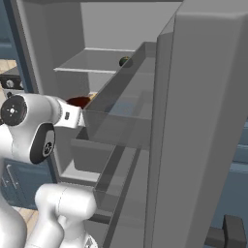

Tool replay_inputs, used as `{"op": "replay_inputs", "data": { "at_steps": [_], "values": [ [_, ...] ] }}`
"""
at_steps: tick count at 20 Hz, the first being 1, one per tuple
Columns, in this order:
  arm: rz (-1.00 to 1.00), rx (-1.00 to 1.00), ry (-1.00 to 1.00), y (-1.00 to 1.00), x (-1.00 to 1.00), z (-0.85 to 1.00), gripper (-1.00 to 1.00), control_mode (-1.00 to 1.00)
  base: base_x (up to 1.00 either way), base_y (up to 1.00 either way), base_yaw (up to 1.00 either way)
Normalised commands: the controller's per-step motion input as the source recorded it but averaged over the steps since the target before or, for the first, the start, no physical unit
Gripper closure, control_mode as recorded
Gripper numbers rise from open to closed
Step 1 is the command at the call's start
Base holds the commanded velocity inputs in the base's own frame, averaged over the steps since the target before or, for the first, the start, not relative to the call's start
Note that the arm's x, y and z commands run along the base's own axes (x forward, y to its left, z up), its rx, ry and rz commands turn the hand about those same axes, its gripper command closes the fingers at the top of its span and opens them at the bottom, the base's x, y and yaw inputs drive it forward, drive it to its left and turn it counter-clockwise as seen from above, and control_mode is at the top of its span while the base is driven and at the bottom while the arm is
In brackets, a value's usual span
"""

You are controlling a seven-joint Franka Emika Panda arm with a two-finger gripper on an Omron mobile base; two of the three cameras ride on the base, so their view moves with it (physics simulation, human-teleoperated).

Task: Transport the steak from the fridge to the microwave and turn on the microwave.

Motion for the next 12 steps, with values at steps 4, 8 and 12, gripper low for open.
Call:
{"op": "replay_inputs", "data": {
  "at_steps": [4,8,12],
  "values": [
    [0.04,0.0,0.06,0.0,-0.02,0.0,1.0,-1.0,0.0,0.0,0.0],
    [0.01,0.0,0.0,0.0,0.0,0.0,1.0,-1.0,0.0,0.0,0.0],
    [0.0,-0.03,0.0,0.04,0.0,0.0,1.0,-1.0,0.0,0.0,0.0]
  ]
}}
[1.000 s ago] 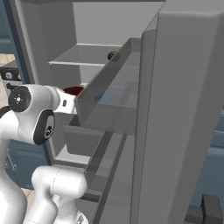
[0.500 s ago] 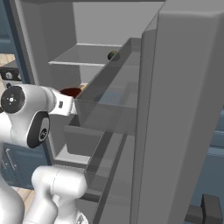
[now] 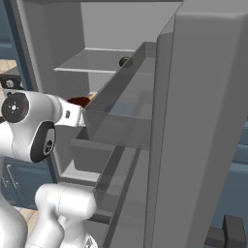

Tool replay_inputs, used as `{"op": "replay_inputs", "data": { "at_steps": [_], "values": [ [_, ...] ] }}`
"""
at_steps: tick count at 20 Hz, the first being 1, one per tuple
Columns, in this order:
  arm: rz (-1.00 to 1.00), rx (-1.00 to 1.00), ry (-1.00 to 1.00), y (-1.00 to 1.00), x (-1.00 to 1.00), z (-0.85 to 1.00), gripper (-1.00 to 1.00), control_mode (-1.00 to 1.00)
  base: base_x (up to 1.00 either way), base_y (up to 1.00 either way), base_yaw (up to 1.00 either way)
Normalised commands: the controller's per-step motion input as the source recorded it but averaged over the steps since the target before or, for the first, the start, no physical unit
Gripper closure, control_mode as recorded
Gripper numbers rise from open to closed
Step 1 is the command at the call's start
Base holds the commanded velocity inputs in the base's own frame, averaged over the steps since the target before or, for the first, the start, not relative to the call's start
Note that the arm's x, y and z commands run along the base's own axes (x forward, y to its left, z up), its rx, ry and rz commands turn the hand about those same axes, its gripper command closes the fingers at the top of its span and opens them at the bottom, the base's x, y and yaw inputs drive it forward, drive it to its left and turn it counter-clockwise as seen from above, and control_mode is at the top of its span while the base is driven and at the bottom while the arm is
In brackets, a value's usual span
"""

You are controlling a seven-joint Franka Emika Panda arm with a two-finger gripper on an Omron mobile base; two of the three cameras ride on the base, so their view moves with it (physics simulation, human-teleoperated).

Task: Transport the steak from the fridge to the microwave and turn on the microwave.

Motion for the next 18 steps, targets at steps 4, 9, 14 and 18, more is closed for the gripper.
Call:
{"op": "replay_inputs", "data": {
  "at_steps": [4,9,14,18],
  "values": [
    [0.0,0.0,0.0,0.0,0.0,0.0,1.0,1.0,-0.05,0.19,0.01],
    [0.0,0.0,0.0,0.0,0.0,0.0,1.0,1.0,-0.28,0.05,0.07],
    [0.0,0.0,0.0,0.0,0.0,0.0,1.0,1.0,-0.58,0.05,0.11],
    [0.0,0.0,0.0,0.0,0.0,0.0,1.0,1.0,-0.63,0.04,0.13]
  ]
}}
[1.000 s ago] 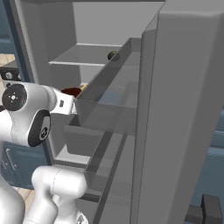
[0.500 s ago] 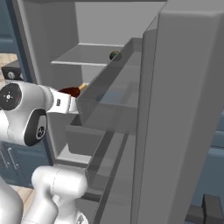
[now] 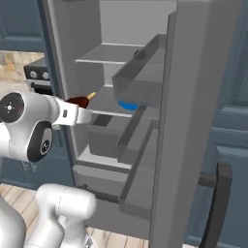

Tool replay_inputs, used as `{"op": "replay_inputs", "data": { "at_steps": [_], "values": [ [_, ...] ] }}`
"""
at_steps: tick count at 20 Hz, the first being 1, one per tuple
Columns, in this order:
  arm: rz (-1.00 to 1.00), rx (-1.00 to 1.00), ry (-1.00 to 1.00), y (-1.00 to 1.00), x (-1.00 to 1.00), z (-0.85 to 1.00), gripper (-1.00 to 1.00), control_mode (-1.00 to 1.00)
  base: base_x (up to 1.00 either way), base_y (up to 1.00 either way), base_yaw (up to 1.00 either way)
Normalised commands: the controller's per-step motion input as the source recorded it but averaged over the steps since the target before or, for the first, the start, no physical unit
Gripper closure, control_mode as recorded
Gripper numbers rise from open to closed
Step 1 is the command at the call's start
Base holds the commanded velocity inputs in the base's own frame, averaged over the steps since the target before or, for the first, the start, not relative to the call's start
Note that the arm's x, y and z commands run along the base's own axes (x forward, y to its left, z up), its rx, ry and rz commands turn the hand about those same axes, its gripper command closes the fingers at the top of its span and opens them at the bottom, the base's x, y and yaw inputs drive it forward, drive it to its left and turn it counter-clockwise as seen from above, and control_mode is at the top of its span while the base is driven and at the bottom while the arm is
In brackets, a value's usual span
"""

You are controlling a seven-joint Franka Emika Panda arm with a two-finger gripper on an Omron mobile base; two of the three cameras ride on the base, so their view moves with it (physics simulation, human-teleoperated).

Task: Transport the steak from the fridge to the microwave and turn on the microwave.

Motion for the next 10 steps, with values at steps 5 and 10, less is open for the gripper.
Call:
{"op": "replay_inputs", "data": {
  "at_steps": [5,10],
  "values": [
    [0.0,0.0,0.0,0.0,0.0,0.0,1.0,1.0,-0.28,0.41,0.25],
    [0.0,0.0,0.0,0.0,0.0,0.0,1.0,1.0,0.0,0.7,0.44]
  ]
}}
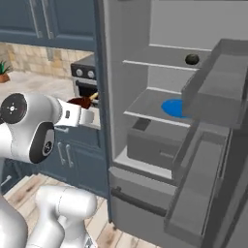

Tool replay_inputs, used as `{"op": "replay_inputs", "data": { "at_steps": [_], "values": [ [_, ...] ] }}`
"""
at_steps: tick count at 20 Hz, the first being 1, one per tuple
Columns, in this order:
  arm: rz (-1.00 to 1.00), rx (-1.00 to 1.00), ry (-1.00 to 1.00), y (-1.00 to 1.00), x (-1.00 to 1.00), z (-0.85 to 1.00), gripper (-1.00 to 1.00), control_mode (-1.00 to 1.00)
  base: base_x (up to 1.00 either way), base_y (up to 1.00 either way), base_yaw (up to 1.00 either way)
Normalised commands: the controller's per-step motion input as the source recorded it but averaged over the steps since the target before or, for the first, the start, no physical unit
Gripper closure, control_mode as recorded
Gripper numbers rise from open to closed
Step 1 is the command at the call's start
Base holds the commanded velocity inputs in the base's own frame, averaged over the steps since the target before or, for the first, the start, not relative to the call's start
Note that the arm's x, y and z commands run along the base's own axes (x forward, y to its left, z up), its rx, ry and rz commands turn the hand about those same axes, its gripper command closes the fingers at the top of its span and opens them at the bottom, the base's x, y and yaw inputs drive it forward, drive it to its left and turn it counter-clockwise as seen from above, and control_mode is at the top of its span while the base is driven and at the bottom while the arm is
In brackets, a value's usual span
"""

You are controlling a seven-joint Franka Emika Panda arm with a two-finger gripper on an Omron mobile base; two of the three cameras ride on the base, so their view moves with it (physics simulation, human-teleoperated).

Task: Transport the steak from the fridge to the microwave and turn on the microwave.

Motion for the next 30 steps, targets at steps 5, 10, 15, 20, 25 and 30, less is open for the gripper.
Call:
{"op": "replay_inputs", "data": {
  "at_steps": [5,10,15,20,25,30],
  "values": [
    [0.0,0.0,0.0,0.0,0.0,0.0,1.0,1.0,0.0,0.73,0.5],
    [0.0,0.0,0.0,0.0,0.0,0.0,1.0,1.0,0.0,0.65,0.51],
    [0.0,0.0,0.0,0.0,0.0,0.0,1.0,1.0,0.0,0.57,0.48],
    [0.0,0.0,0.0,0.0,0.0,0.0,1.0,1.0,0.0,0.47,0.46],
    [0.0,0.0,0.0,0.0,0.0,0.0,1.0,1.0,0.0,0.38,0.48],
    [0.0,0.0,0.0,0.0,0.0,0.0,1.0,1.0,-0.06,0.29,0.44]
  ]
}}
